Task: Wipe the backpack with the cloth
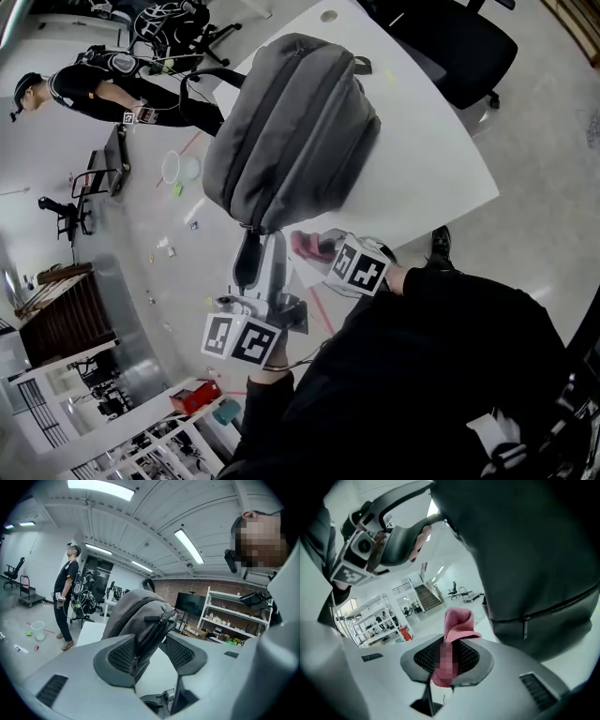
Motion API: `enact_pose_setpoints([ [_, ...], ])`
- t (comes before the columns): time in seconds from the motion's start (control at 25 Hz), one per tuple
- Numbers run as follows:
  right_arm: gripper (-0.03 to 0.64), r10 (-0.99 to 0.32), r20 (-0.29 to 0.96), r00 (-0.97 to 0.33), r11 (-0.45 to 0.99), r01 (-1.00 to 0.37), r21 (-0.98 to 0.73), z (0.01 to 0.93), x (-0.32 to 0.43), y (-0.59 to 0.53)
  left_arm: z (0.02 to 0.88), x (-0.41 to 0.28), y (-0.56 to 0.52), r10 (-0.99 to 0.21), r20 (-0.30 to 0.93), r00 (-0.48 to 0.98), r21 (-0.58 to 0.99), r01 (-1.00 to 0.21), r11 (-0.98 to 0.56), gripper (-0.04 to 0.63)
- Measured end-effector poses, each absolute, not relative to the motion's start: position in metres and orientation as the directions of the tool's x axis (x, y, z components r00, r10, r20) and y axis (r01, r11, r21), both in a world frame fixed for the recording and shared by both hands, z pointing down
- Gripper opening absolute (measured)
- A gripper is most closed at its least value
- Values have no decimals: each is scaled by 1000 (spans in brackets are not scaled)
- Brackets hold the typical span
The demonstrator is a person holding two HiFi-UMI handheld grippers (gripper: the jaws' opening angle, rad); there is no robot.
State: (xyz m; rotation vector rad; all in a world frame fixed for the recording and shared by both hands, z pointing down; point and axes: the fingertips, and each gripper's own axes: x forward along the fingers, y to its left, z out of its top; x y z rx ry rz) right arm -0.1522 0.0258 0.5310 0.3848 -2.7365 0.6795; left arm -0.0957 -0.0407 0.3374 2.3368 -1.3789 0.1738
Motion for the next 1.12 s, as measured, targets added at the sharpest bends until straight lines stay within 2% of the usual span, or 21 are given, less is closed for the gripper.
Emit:
enact_pose_setpoints([
  [0.08, 64, -159, 386, -909, 850, -325, -414, 550, -154, 27, 337, -96, -40, -808, 316, 498, 288, -862, -418, 218],
  [0.24, 63, -233, 461, -857, 780, -447, -438, 586, -121, -19, 341, -99, -39, -812, 329, 482, 294, -869, -397, 219],
  [0.44, 51, -403, 498, -768, 672, -618, -408, 597, -44, -103, 346, -105, -38, -819, 340, 462, 328, -875, -357, 219],
  [0.64, 49, -590, 518, -620, 457, -785, -419, 607, 49, -174, 347, -105, -39, -825, 345, 448, 323, -882, -344, 219],
  [0.88, 46, -788, 445, -425, 231, -875, -426, 584, 143, -224, 354, -105, -34, -825, 359, 436, 326, -887, -327, 219],
  [1.0, 44, -818, 429, -383, 161, -868, -469, 586, 166, -231, 364, -104, -28, -812, 380, 442, 321, -887, -332, 218],
  [1.12, 44, -789, 456, -412, 174, -861, -477, 593, 157, -221, 377, -103, -16, -791, 418, 447, 288, -891, -351, 218],
])
